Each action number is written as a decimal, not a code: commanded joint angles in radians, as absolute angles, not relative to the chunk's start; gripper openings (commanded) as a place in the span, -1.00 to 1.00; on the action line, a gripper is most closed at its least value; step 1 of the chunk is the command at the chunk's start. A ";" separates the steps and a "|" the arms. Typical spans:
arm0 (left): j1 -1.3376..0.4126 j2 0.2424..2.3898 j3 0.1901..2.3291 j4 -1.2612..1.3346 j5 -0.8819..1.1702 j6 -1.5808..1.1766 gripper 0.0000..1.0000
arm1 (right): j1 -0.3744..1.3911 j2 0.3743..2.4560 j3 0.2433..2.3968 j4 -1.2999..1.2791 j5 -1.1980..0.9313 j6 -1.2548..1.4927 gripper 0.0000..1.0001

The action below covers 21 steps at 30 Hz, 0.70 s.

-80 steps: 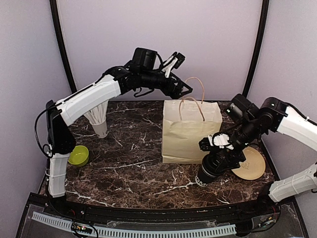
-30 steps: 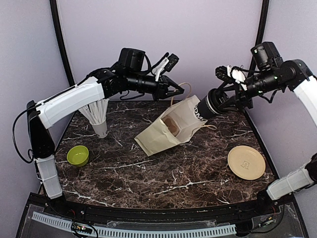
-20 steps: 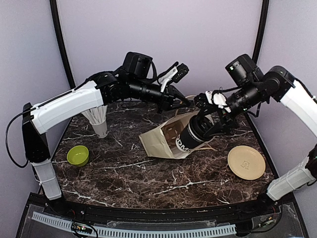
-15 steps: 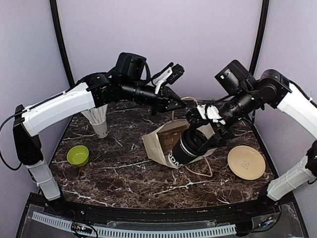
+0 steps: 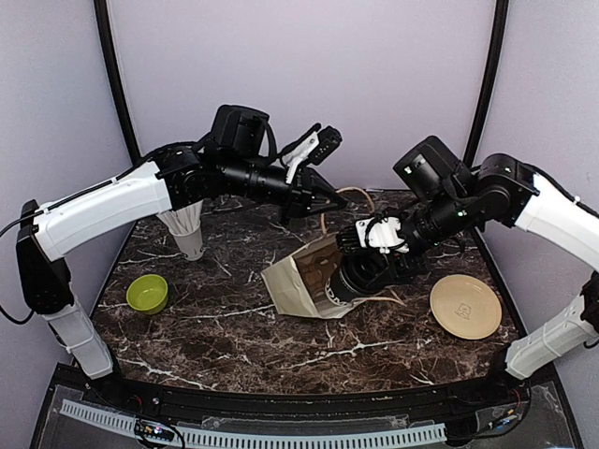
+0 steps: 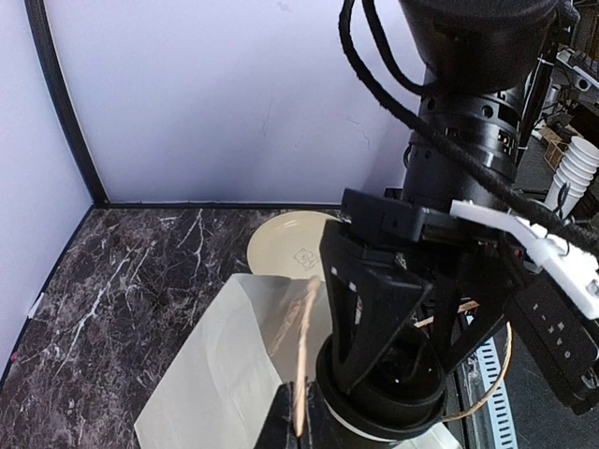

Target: Pack the takeout coffee

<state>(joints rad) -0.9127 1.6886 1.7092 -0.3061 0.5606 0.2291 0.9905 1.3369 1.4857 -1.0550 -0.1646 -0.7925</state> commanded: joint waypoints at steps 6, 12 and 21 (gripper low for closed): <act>-0.912 1.633 1.681 -0.299 0.455 0.274 -1.00 | 0.996 1.264 1.387 -0.933 0.015 -0.783 0.08; -0.912 1.640 1.712 -0.279 0.328 0.272 -1.00 | 0.996 1.259 1.348 -0.910 0.036 -0.796 0.08; -0.912 1.647 1.718 -0.199 0.286 0.295 -1.00 | 1.078 1.315 1.375 -0.944 -0.083 -0.790 0.09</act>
